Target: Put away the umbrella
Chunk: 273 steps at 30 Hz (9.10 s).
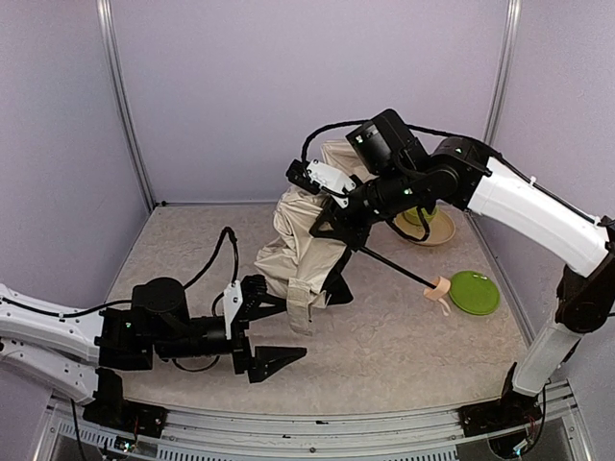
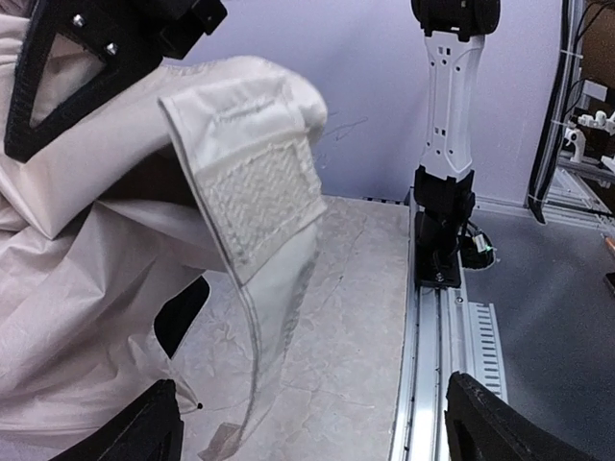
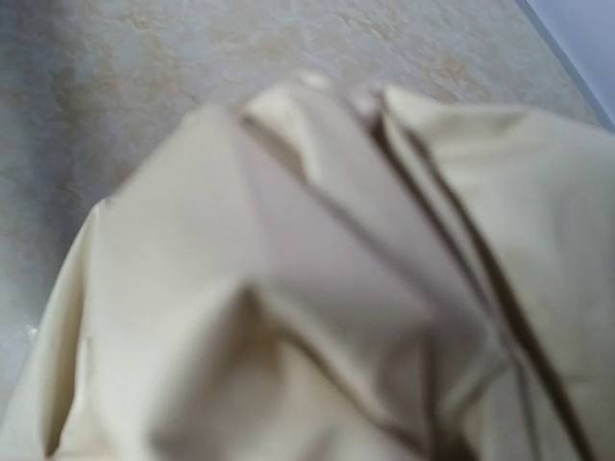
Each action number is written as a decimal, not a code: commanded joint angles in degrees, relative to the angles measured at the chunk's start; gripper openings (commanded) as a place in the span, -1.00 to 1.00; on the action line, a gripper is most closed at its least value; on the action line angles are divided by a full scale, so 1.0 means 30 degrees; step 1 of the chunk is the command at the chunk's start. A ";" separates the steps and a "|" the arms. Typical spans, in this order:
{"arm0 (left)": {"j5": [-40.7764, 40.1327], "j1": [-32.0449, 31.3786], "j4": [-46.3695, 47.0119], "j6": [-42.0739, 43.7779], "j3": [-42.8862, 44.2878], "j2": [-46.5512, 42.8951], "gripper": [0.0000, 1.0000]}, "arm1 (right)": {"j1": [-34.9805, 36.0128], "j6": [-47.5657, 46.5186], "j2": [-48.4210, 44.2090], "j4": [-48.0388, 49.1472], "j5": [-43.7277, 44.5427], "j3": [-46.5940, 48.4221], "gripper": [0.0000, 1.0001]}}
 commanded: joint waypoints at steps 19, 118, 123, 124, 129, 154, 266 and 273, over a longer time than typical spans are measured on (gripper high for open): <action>0.3673 -0.0162 0.5519 0.0681 0.1597 0.5039 0.19 | -0.0005 0.0111 -0.2054 0.1635 -0.2068 0.0289 -1.00; -1.4282 0.5750 0.2120 0.2177 0.2688 0.5057 0.58 | 0.0212 0.0768 0.9923 0.4613 -1.5769 -1.0329 -0.95; -0.7588 -0.0809 -0.4908 0.2836 0.2570 0.1752 0.49 | -0.0047 0.0988 0.9783 0.4803 -1.4636 -1.0111 -0.95; -0.6651 -0.1801 -0.6312 0.2822 0.2574 0.1860 0.50 | -0.0073 0.0975 0.9804 0.4790 -1.4429 -0.9963 -0.95; -0.4773 -0.5483 -0.8886 0.5593 0.0909 0.1616 0.80 | -0.0121 0.0697 1.0167 0.4620 -1.4661 -0.9187 -0.95; -0.2120 -0.0159 -0.9519 1.0709 0.2425 0.9091 0.70 | -0.0175 -0.0184 1.0068 0.4507 -1.5606 -0.8343 -0.87; 0.1487 0.6123 -0.7320 0.0675 0.1050 -0.2947 0.55 | 0.3870 0.2198 0.0131 1.6407 -0.4226 -2.1698 -1.00; -0.3525 -0.0172 -0.8439 0.9246 0.0162 -0.0941 0.55 | 0.0894 0.4153 0.0503 1.7151 -0.9489 -2.2144 -1.00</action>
